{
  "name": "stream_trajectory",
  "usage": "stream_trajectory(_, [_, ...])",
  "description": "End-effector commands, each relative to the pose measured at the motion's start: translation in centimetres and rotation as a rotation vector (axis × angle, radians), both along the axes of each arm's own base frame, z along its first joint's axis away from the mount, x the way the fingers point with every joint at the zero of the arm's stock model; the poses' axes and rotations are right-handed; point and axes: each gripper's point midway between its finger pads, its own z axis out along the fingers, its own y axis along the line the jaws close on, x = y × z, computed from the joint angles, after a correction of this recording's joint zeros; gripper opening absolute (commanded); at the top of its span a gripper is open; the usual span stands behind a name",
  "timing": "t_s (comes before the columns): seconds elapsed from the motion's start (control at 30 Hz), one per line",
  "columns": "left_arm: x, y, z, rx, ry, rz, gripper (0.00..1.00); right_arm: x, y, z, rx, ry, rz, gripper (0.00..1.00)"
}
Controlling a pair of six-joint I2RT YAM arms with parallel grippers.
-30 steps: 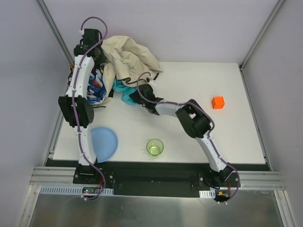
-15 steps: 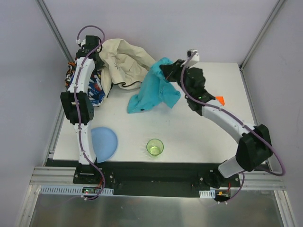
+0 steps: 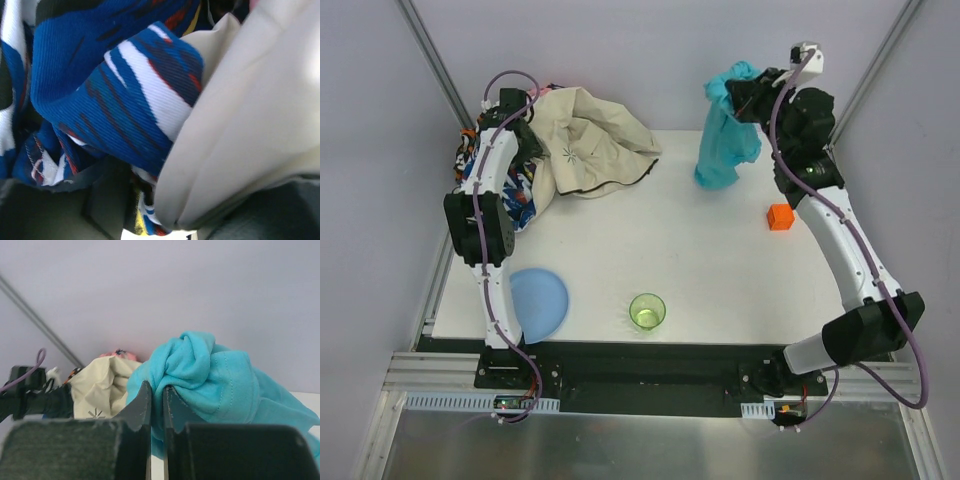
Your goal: Pick out a specific cloth from the pile
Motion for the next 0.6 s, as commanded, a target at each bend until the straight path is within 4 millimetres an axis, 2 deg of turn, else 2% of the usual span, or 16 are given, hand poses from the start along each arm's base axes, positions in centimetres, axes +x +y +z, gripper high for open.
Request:
stream_trajectory(0.0, [-2.3, -1.5, 2.8, -0.103, -0.010, -0.069, 0.58, 2.5, -3.3, 2.3, 0.006, -0.043, -0.055, 0.01])
stream_trajectory(0.1, [-3.3, -2.4, 5.2, -0.137, -0.052, -0.102, 0.90, 5.0, -5.5, 1.3, 0.006, -0.015, -0.101, 0.01])
stream_trajectory(0.13, [-3.8, -2.6, 6.4, -0.139, -0.073, -0.107, 0.99, 6.0, -6.1, 0.4, 0.004, 0.006, -0.121, 0.01])
stream_trajectory(0.27, [-6.0, -3.7, 9.3, -0.138, -0.119, -0.151, 0.99, 9.8, -8.7, -3.1, -0.010, 0.072, -0.163, 0.01])
stream_trajectory(0.4, [-8.8, -4.1, 11.3, -0.126, -0.150, -0.163, 0.99, 12.5, -9.2, -7.9, -0.029, 0.148, -0.151, 0.01])
stream_trajectory(0.5, [-11.0, -4.3, 11.9, -0.136, -0.159, -0.165, 0.99, 13.7, -9.0, -12.8, -0.031, 0.239, -0.145, 0.01])
stream_trajectory(0.57, [-12.5, -4.6, 12.5, -0.147, -0.171, -0.178, 0.99, 14.0, -8.7, -17.0, 0.001, 0.336, -0.133, 0.01])
